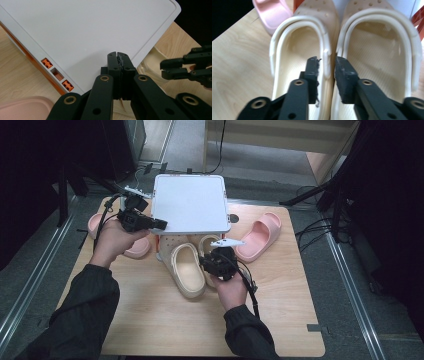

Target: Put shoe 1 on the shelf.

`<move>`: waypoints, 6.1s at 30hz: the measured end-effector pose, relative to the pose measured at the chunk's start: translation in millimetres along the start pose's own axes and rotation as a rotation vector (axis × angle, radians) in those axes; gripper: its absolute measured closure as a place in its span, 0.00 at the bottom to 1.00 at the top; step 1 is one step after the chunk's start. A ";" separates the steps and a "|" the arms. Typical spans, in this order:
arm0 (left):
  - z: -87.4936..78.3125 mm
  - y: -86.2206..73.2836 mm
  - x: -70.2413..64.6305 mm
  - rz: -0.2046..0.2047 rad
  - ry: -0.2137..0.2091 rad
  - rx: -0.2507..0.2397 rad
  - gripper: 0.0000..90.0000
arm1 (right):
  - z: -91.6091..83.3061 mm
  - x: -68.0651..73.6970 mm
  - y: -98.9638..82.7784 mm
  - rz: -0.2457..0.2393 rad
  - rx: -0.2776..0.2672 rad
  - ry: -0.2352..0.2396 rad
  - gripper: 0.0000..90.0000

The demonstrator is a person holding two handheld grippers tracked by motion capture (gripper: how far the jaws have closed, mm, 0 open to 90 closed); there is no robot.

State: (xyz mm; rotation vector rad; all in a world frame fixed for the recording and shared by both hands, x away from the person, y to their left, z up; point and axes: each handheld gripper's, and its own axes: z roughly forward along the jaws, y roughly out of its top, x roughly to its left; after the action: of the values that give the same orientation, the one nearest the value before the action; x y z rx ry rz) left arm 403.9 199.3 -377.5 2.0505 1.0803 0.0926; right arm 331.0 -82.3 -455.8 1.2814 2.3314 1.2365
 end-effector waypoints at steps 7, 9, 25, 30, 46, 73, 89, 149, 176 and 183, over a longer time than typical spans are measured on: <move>-0.2 -0.3 0.7 -0.003 -0.004 -0.001 0.99 | -14.4 8.1 -19.0 -0.018 0.002 0.089 1.00; -0.2 -0.4 0.5 0.002 -0.002 -0.003 0.99 | -18.2 10.8 -25.3 -0.014 0.007 0.108 1.00; -0.1 0.0 -0.8 -0.006 0.007 0.001 0.99 | -27.4 30.7 -74.5 -0.092 0.022 0.146 1.00; -0.2 -0.1 -0.2 -0.011 0.001 0.002 0.99 | -15.8 31.7 -85.4 -0.115 0.075 0.137 1.00; -0.4 -0.9 1.4 -0.023 -0.010 -0.002 0.99 | 4.0 34.9 -68.2 -0.118 0.064 0.110 1.00; -0.3 -1.3 1.6 -0.026 -0.013 -0.005 0.99 | 17.2 37.4 -68.5 -0.118 0.037 0.092 1.00; -0.2 -1.5 1.3 -0.024 -0.011 -0.006 0.99 | 72.3 43.7 -20.3 -0.096 0.034 0.052 1.00; -0.8 -3.7 1.0 -0.017 -0.004 -0.020 0.99 | -28.1 -16.0 -82.0 -0.049 0.033 0.089 1.00; -0.9 -3.9 1.2 -0.019 -0.005 -0.021 0.99 | 40.5 -40.6 -29.7 -0.036 0.019 0.025 1.00; -1.0 -3.9 1.0 -0.015 -0.004 -0.021 0.99 | 51.2 -47.2 -24.3 0.009 -0.009 0.019 1.00</move>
State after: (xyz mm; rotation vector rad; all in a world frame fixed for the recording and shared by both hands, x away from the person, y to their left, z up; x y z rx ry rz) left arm 401.6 201.9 -379.8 2.0232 1.0876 0.0925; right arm 371.9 -96.1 -515.7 1.2843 2.3333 1.2661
